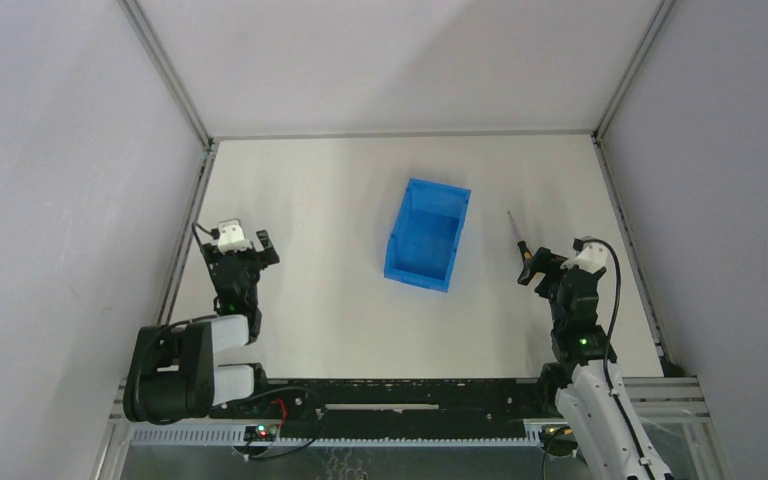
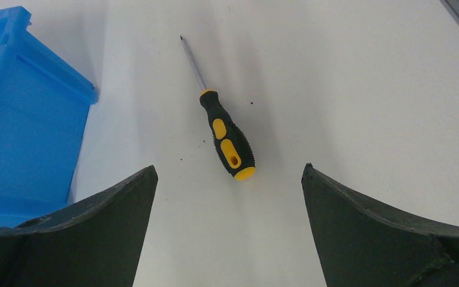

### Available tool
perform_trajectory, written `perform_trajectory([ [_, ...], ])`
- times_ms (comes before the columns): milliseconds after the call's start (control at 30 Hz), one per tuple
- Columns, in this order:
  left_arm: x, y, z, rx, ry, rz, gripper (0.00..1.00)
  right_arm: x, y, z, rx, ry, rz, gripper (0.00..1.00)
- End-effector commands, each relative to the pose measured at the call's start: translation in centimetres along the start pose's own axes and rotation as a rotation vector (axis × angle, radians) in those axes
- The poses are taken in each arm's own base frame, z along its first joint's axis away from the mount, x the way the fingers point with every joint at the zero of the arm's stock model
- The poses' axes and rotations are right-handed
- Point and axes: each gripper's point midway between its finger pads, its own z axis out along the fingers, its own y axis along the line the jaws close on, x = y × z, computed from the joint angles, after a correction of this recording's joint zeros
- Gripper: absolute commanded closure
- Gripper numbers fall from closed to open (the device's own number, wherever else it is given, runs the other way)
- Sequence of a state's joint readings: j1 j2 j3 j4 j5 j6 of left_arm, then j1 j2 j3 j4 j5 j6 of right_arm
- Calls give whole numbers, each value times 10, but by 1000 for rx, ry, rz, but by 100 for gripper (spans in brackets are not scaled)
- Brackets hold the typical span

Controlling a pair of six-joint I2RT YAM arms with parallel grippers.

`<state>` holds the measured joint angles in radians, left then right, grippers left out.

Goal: Put the screwdriver in the bin

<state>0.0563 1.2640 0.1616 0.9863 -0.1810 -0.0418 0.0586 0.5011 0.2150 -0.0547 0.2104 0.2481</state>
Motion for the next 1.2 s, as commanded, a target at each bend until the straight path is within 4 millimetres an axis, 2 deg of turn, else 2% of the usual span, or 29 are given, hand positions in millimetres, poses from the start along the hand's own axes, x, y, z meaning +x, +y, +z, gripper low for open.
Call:
perform_trajectory([
  [0,-32,-2,8,-3,-101,0,0,-30,6,-1,1,-49,14,0],
  [67,-32,-1,8,-4,-101,0,0,-35,8,1,3,-32,-3,0],
  [167,-32,-2,8,-3,-102,0,0,-52,11,3,21,6,-52,0],
  [267,-32,-1,8,-4,-101,0,0,-67,16,8,46,112,-104,0],
  [333,-32,-2,8,-4,-101,0,0,-65,23,17,28,211,-160,0],
  [433,-32,-1,8,-4,-101,0,0,-52,33,35,-24,381,-248,0],
  [500,-32,-1,8,-4,-103,0,0,-34,31,53,-26,506,-293,0],
  [633,-32,-1,8,-5,-101,0,0,-21,26,87,-6,617,-357,4],
  [800,-32,-1,8,-4,-102,0,0,8,22,112,-18,734,-350,9],
  [1067,-32,-2,8,-3,-101,0,0,60,18,118,-88,900,-275,34],
  [1133,-32,-1,8,-6,-101,0,0,64,17,119,-86,912,-271,44],
  [1167,-32,-1,8,-4,-101,0,0,64,17,119,-79,911,-268,54],
])
